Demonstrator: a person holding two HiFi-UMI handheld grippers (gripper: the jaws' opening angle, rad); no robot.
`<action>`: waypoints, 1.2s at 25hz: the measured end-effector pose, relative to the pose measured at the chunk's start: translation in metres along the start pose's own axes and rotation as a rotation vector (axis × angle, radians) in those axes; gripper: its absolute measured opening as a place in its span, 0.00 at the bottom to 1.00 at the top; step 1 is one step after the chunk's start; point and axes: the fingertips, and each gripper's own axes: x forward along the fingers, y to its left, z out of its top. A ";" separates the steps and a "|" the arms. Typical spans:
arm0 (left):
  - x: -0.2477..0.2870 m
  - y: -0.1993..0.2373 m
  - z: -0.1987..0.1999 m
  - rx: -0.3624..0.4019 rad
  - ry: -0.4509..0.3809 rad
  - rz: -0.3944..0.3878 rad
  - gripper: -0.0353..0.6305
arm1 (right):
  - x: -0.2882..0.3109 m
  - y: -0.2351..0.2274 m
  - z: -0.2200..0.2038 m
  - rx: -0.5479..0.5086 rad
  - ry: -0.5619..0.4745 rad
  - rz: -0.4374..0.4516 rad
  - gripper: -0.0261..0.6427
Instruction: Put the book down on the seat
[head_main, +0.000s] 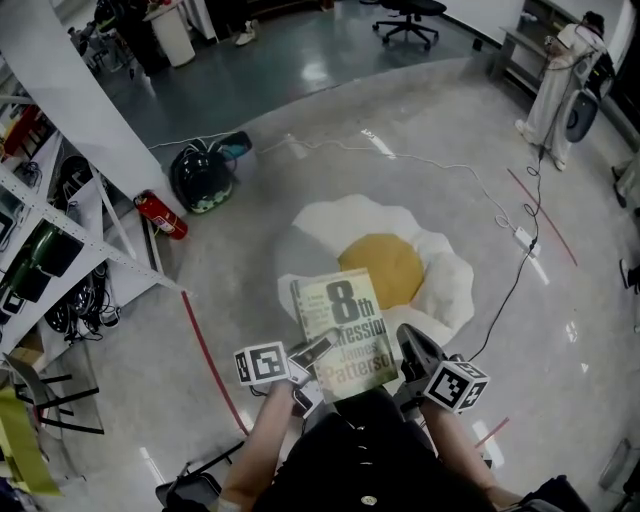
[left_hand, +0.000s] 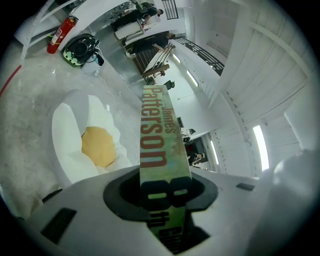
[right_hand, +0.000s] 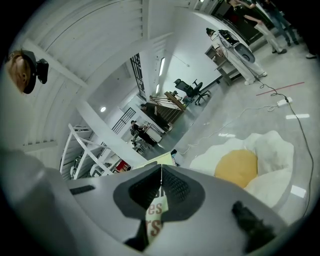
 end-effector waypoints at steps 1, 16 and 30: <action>0.005 0.003 0.004 -0.004 0.004 0.005 0.29 | 0.003 -0.005 0.004 0.004 0.001 -0.001 0.06; 0.090 0.034 0.060 -0.018 0.099 0.083 0.29 | 0.057 -0.075 0.051 0.074 0.053 -0.022 0.06; 0.145 0.103 0.086 -0.123 0.229 0.107 0.29 | 0.120 -0.134 0.057 0.144 0.077 -0.026 0.06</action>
